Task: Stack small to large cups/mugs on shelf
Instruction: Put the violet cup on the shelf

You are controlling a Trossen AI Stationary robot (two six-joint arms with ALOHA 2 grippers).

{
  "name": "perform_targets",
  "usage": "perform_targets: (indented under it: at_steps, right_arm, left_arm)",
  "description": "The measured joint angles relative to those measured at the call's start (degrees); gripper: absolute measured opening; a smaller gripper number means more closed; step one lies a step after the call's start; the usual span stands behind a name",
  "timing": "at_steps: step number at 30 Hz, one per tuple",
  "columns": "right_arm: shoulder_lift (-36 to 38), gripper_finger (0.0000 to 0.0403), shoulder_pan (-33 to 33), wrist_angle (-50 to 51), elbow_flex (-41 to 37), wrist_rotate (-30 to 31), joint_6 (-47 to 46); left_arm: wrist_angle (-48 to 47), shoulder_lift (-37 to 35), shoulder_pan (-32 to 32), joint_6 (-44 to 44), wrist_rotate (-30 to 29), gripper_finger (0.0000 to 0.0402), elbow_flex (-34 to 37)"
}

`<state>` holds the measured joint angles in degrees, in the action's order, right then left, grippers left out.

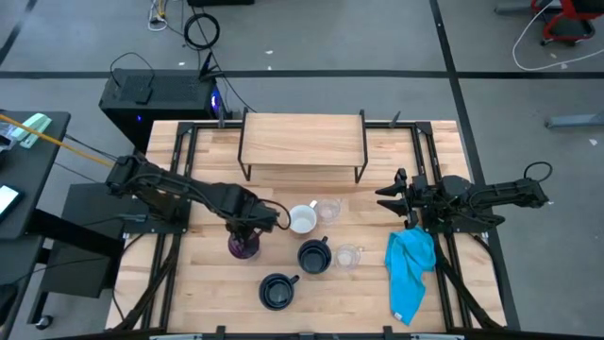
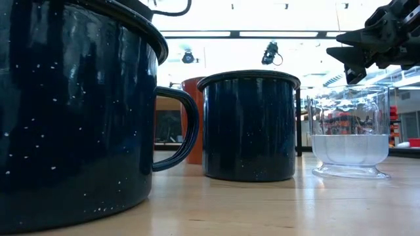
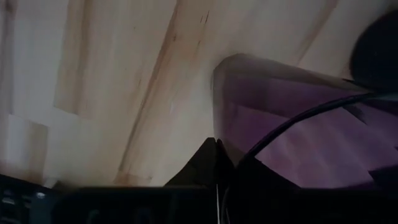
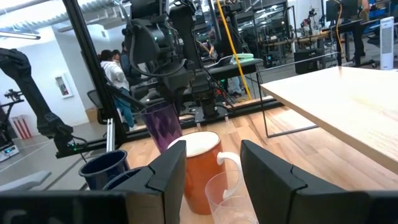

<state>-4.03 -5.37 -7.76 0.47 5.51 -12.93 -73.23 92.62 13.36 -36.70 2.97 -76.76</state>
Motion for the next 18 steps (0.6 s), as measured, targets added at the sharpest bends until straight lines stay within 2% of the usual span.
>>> perform_targets:
  at_steps: [18]
  right_arm:
    - [0.00,0.0159,0.00,0.01,0.01,0.00,0.00]
  left_arm:
    - [-10.91,0.00,-8.14,8.44,-1.47,0.0012,-14.09]
